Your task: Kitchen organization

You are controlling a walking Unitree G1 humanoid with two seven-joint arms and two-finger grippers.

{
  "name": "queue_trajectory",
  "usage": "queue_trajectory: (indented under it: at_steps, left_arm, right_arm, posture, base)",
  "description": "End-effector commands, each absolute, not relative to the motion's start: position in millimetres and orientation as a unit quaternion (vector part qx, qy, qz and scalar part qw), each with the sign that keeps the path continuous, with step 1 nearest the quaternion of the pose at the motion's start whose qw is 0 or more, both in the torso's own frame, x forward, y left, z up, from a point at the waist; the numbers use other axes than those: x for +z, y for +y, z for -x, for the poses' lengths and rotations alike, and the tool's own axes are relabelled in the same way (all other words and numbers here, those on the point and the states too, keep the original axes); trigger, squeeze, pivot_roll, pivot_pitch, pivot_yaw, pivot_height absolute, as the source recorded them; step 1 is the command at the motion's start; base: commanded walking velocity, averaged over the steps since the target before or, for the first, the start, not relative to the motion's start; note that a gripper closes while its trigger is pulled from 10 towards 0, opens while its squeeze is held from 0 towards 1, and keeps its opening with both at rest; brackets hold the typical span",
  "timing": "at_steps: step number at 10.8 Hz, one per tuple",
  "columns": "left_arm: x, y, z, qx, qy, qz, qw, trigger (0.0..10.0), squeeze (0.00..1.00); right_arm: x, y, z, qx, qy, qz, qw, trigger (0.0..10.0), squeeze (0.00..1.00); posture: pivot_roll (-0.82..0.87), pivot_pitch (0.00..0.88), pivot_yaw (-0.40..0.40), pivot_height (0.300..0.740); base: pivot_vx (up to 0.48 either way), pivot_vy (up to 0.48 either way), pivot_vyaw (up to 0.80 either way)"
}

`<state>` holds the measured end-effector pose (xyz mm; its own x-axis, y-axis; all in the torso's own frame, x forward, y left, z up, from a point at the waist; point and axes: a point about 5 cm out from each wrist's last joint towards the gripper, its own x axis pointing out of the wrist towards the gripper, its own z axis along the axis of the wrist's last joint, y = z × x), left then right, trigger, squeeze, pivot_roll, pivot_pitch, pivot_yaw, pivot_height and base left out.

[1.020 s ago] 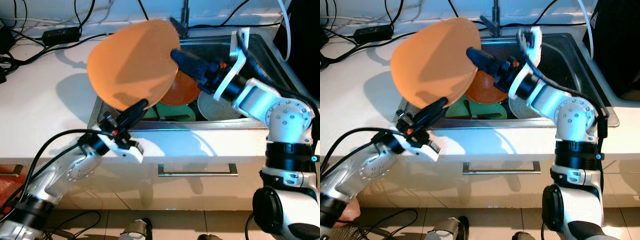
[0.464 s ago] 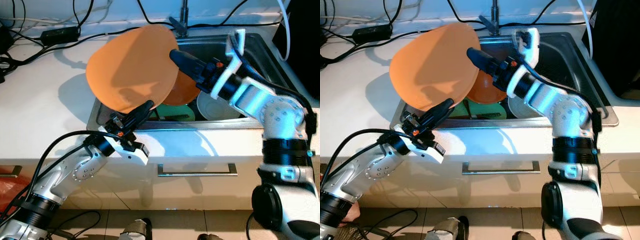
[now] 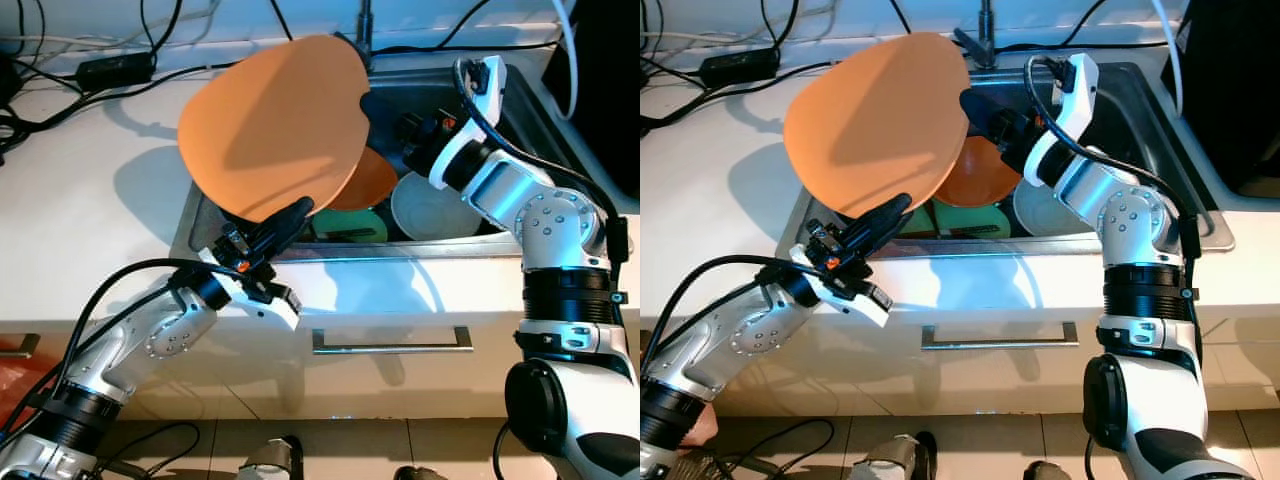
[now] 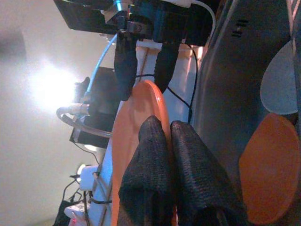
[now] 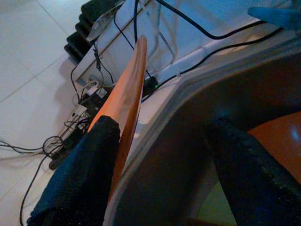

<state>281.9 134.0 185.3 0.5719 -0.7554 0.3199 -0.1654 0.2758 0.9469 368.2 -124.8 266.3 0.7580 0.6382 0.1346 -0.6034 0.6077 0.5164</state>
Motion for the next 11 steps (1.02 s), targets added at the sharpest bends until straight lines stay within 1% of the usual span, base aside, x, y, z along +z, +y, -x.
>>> queue_trajectory:
  at_steps: [1,2,3,5,6,7,9,11]
  left_arm:
    - [196,132,-283,-0.204,-0.436,-0.559,0.675,0.0,0.0]
    - [196,132,-283,-0.207,-0.437,-0.559,0.674,0.0,0.0]
    - [193,131,-282,-0.213,-0.436,-0.56,0.671,0.0,0.0]
    - [192,130,-282,-0.216,-0.437,-0.56,0.67,0.0,0.0]
    - [192,130,-282,-0.217,-0.437,-0.559,0.67,0.0,0.0]
    - [192,129,-282,-0.218,-0.438,-0.559,0.669,0.0,0.0]
    - [189,129,-281,-0.223,-0.437,-0.559,0.669,0.0,0.0]
    - [187,128,-278,-0.229,-0.438,-0.556,0.668,0.0,0.0]
  right_arm:
    - [269,-119,-369,0.351,0.035,-0.27,0.896,10.0,0.0]
    - [268,-116,-369,0.358,0.043,-0.267,0.893,10.0,0.0]
    - [268,-109,-368,0.381,0.056,-0.268,0.883,10.0,0.0]
    - [271,-102,-365,0.404,0.069,-0.263,0.874,10.0,0.0]
    - [270,-100,-365,0.408,0.076,-0.258,0.873,10.0,0.0]
    - [269,-99,-365,0.409,0.084,-0.254,0.873,0.0,0.0]
    - [268,-97,-364,0.411,0.102,-0.24,0.873,0.0,0.0]
    - [278,-91,-369,0.37,0.119,-0.257,0.885,0.0,0.0]
  posture:
    - [0.13,0.169,0.079,0.74]
    - [0.13,0.168,0.078,0.74]
    - [0.13,0.168,0.078,0.74]
    - [0.13,0.166,0.077,0.74]
    - [0.13,0.164,0.077,0.74]
    - [0.13,0.166,0.077,0.74]
    - [0.13,0.17,0.074,0.74]
    - [0.12,0.173,0.07,0.74]
  base:
    - [0.0,0.0,0.0]
    - [0.0,0.0,0.0]
    - [0.0,0.0,0.0]
    - [0.0,0.0,0.0]
    - [0.0,0.0,0.0]
    - [0.0,0.0,0.0]
    - [0.0,0.0,0.0]
    - [0.0,0.0,0.0]
